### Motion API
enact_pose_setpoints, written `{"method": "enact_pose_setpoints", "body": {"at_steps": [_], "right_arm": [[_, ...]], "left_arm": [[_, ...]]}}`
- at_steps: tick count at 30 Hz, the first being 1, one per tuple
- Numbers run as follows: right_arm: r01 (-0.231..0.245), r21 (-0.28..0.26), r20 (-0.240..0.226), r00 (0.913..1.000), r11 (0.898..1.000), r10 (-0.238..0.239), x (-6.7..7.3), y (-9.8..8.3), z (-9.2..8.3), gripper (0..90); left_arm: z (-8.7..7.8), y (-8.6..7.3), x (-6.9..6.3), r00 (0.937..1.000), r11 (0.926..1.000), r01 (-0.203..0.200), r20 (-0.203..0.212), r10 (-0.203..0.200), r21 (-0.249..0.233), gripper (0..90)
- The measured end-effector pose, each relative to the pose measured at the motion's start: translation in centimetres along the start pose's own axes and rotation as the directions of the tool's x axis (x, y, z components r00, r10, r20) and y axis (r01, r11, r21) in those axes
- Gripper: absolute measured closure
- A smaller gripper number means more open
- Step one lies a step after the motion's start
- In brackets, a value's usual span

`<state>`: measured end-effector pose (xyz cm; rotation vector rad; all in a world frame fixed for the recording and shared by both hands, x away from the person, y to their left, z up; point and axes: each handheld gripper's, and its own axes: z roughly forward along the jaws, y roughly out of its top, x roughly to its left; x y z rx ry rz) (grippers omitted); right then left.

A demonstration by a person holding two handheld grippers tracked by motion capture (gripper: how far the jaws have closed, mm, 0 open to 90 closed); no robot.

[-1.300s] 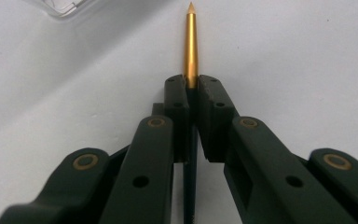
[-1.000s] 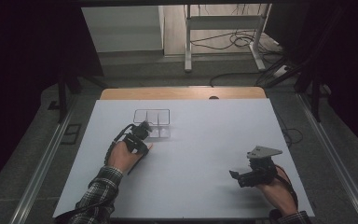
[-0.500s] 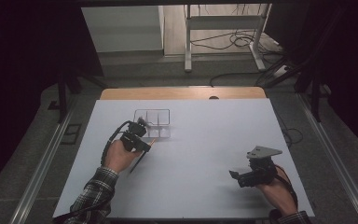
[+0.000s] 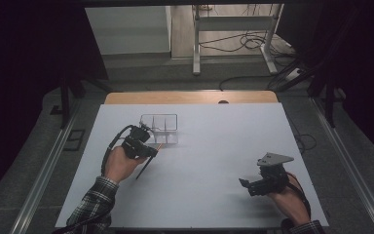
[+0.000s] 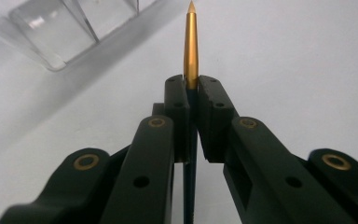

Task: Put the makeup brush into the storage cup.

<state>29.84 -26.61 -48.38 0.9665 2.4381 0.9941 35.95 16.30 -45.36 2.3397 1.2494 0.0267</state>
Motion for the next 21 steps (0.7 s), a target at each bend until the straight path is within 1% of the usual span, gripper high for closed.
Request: {"method": "enact_pose_setpoints", "body": {"at_steps": [8, 12, 18, 21], "right_arm": [[0.004, 0.001, 0.0, 1.0, 1.0, -0.004, 0.0, 0.0, 0.0, 0.7], [0.0, 0.001, 0.0, 1.0, 1.0, 0.0, 0.0, 0.0, 0.0, 0.7], [0.001, 0.0, 0.0, 1.0, 1.0, -0.001, 0.0, 0.0, 0.0, 0.7], [0.002, 0.0, 0.001, 1.0, 1.0, -0.002, 0.0, 0.0, 0.0, 0.7]], "left_arm": [[-1.4, -0.3, 0.2, 1.0, 0.9982, -0.004, 0.003, 0.004, -0.06, 83.9], [-1.9, -0.4, 0.3, 1.0, 0.9969, -0.004, 0.001, 0.004, -0.078, 83.9], [-2.5, -0.4, 0.3, 1.0, 0.9937, -0.004, -0.003, 0.003, -0.112, 83.8], [-2.8, -0.4, 0.2, 0.9999, 0.9915, -0.006, -0.011, 0.005, -0.13, 83.9]]}}
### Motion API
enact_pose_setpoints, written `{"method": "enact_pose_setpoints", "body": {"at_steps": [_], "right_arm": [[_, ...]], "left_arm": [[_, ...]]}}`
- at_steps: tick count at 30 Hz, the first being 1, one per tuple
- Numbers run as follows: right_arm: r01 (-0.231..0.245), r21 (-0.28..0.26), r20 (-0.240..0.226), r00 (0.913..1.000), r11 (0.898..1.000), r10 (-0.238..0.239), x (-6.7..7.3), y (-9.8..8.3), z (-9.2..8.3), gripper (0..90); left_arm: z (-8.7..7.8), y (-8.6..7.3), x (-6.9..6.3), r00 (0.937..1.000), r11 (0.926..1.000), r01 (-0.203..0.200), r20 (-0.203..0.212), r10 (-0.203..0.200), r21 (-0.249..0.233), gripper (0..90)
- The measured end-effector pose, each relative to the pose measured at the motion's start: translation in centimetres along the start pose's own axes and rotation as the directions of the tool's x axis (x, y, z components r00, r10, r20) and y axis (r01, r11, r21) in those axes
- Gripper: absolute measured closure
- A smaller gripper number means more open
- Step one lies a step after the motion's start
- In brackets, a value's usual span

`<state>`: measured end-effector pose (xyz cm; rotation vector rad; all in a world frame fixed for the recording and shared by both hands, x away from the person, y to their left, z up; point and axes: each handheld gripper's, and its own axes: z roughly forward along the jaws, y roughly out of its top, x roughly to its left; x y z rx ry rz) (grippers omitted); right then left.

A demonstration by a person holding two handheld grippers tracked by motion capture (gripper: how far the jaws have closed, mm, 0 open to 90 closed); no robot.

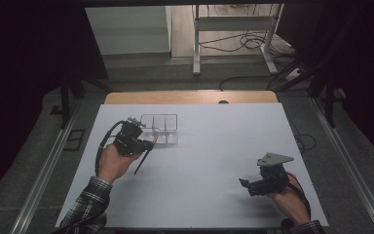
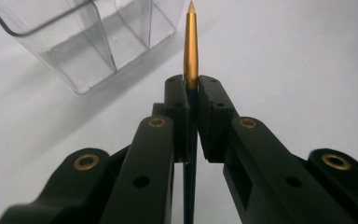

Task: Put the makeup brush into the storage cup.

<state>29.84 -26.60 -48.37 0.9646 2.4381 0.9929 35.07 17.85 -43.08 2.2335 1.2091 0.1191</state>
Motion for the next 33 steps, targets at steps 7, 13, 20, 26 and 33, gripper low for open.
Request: {"method": "enact_pose_setpoints", "body": {"at_steps": [7, 13, 20, 26, 33], "right_arm": [[0.003, 0.001, 0.001, 1.0, 1.0, -0.003, 0.0, 0.0, 0.0, 0.7], [0.0, 0.0, 0.0, 1.0, 1.0, 0.0, 0.0, 0.0, 0.0, 0.7], [0.004, 0.001, -0.001, 1.0, 1.0, -0.004, 0.0, 0.0, 0.0, 0.6], [0.003, 0.002, -0.002, 1.0, 1.0, -0.003, 0.0, 0.0, 0.0, 0.7], [0.004, 0.002, -0.003, 1.0, 1.0, -0.004, 0.0, 0.0, 0.0, 0.6]], "left_arm": [[-0.9, 0.1, 0.2, 0.9999, 0.9987, 0.001, -0.01, -0.002, -0.051, 83.8], [-1.8, 0.3, 0.3, 0.9998, 0.9954, -0.002, -0.021, 0.0, -0.095, 83.9], [-2.6, 0.6, 0.6, 0.9994, 0.9906, 0.004, -0.034, -0.008, -0.137, 83.8], [-3.4, 0.8, 1.0, 0.9988, 0.9839, 0.011, -0.046, -0.019, -0.179, 83.8], [-3.9, 1.0, 1.6, 0.9977, 0.9754, 0.029, -0.054, -0.042, -0.218, 83.8]]}}
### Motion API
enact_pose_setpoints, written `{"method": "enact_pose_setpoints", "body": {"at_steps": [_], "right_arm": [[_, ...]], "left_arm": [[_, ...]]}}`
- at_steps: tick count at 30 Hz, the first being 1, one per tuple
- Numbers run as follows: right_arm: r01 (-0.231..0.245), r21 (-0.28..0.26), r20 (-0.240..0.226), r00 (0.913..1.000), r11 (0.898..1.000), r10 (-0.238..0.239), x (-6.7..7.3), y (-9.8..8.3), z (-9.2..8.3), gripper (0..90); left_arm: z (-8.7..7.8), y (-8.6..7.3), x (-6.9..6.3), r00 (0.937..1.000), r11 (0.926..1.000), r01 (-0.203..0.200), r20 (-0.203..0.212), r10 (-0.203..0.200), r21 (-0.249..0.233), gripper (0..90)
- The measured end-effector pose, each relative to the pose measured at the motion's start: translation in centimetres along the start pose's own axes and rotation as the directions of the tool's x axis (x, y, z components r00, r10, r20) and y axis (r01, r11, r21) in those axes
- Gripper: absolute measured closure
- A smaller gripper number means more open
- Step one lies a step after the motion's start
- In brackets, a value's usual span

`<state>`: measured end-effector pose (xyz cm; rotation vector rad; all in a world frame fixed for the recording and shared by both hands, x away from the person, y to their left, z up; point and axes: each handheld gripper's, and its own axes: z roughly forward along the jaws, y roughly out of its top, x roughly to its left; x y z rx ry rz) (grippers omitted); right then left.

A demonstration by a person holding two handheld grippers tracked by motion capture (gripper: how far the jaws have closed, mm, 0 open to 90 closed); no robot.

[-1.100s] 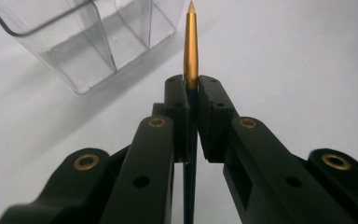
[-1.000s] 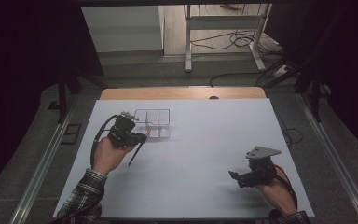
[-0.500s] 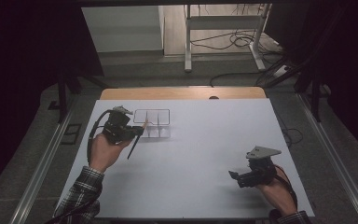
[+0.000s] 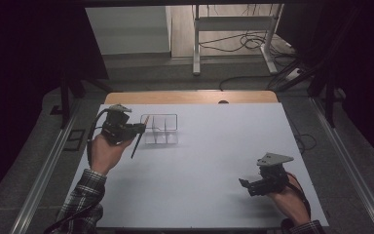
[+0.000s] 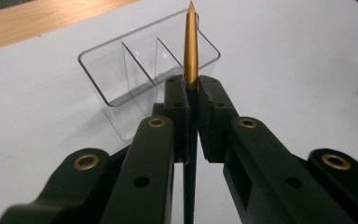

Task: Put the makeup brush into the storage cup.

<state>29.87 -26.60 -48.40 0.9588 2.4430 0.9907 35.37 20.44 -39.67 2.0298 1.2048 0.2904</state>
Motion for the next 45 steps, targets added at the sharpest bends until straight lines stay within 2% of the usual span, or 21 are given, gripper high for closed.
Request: {"method": "enact_pose_setpoints", "body": {"at_steps": [10, 18, 30, 45], "right_arm": [[0.0, -0.001, 0.0, 1.0, 1.0, 0.0, 0.0, 0.0, 0.0, 0.6], [-0.002, -0.003, 0.0, 1.0, 1.0, 0.002, 0.0, 0.0, 0.0, 0.7], [-0.001, -0.002, -0.001, 1.0, 1.0, 0.001, 0.0, 0.0, 0.0, 0.7], [-0.001, -0.002, -0.005, 1.0, 1.0, 0.001, 0.0, 0.0, 0.0, 0.6]], "left_arm": [[-0.5, 0.6, 1.0, 0.9996, 0.9975, 0.025, -0.014, -0.026, -0.066, 83.8], [-1.0, 1.3, 1.4, 0.9982, 0.9903, 0.045, -0.033, -0.05, -0.132, 83.8], [-0.9, 2.1, 2.1, 0.996, 0.9815, 0.045, -0.067, -0.059, -0.186, 83.9], [0.2, 2.8, 2.8, 0.993, 0.9616, 0.059, -0.083, -0.084, -0.268, 83.9]]}}
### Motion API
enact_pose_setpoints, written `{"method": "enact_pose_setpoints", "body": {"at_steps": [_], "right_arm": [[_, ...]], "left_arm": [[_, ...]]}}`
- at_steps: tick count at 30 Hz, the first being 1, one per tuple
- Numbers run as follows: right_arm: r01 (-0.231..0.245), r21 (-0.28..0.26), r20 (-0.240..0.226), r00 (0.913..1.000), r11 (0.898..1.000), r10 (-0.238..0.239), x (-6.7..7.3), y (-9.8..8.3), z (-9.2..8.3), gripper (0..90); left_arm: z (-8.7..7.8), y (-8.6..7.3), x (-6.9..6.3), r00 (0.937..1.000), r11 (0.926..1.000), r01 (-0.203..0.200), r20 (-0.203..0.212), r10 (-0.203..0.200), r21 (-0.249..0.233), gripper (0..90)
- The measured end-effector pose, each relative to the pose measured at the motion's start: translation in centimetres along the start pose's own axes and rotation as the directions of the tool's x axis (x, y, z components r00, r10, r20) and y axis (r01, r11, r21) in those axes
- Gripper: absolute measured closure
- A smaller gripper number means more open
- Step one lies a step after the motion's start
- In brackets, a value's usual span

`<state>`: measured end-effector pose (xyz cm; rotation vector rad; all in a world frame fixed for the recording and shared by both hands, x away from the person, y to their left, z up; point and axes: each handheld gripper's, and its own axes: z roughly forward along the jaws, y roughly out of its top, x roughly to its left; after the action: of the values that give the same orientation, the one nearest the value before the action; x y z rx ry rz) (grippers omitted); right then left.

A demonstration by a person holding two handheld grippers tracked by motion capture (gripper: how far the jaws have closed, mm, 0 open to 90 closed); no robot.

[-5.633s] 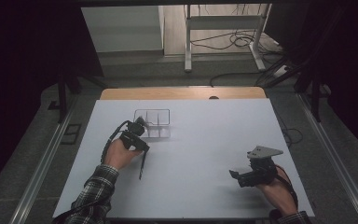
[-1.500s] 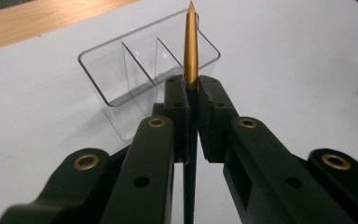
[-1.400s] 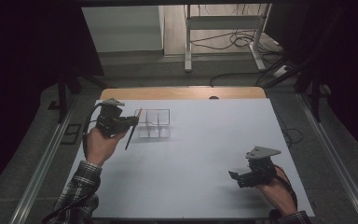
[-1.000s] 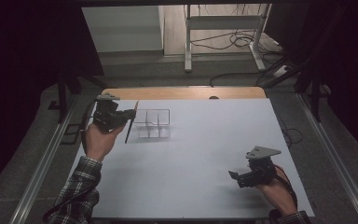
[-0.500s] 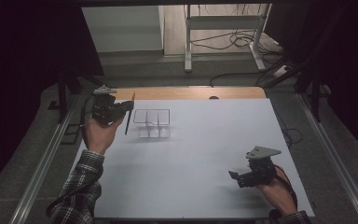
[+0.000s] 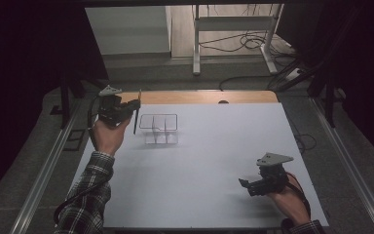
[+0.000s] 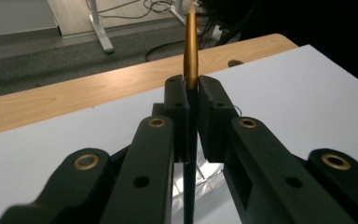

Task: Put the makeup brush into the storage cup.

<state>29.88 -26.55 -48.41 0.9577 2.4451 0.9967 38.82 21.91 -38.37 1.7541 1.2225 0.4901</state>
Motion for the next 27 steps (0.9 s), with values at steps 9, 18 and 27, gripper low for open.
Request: {"method": "enact_pose_setpoints", "body": {"at_steps": [9, 18, 27], "right_arm": [[0.007, 0.003, -0.004, 1.0, 1.0, -0.007, 0.1, 0.0, 0.1, 0.7], [0.01, 0.006, -0.006, 0.9999, 1.0, -0.01, 0.1, 0.1, 0.1, 0.7], [0.013, 0.006, -0.007, 0.9999, 1.0, -0.013, 0.1, 0.1, 0.1, 0.7]], "left_arm": [[0.6, 0.3, 0.0, 0.9999, 0.9994, -0.004, -0.016, 0.004, -0.034, 83.9], [1.2, 0.4, 0.5, 0.9997, 0.9979, 0.021, -0.015, -0.021, -0.061, 83.9], [2.2, 0.4, 0.5, 0.9996, 0.9973, 0.025, -0.011, -0.026, -0.07, 83.9]]}}
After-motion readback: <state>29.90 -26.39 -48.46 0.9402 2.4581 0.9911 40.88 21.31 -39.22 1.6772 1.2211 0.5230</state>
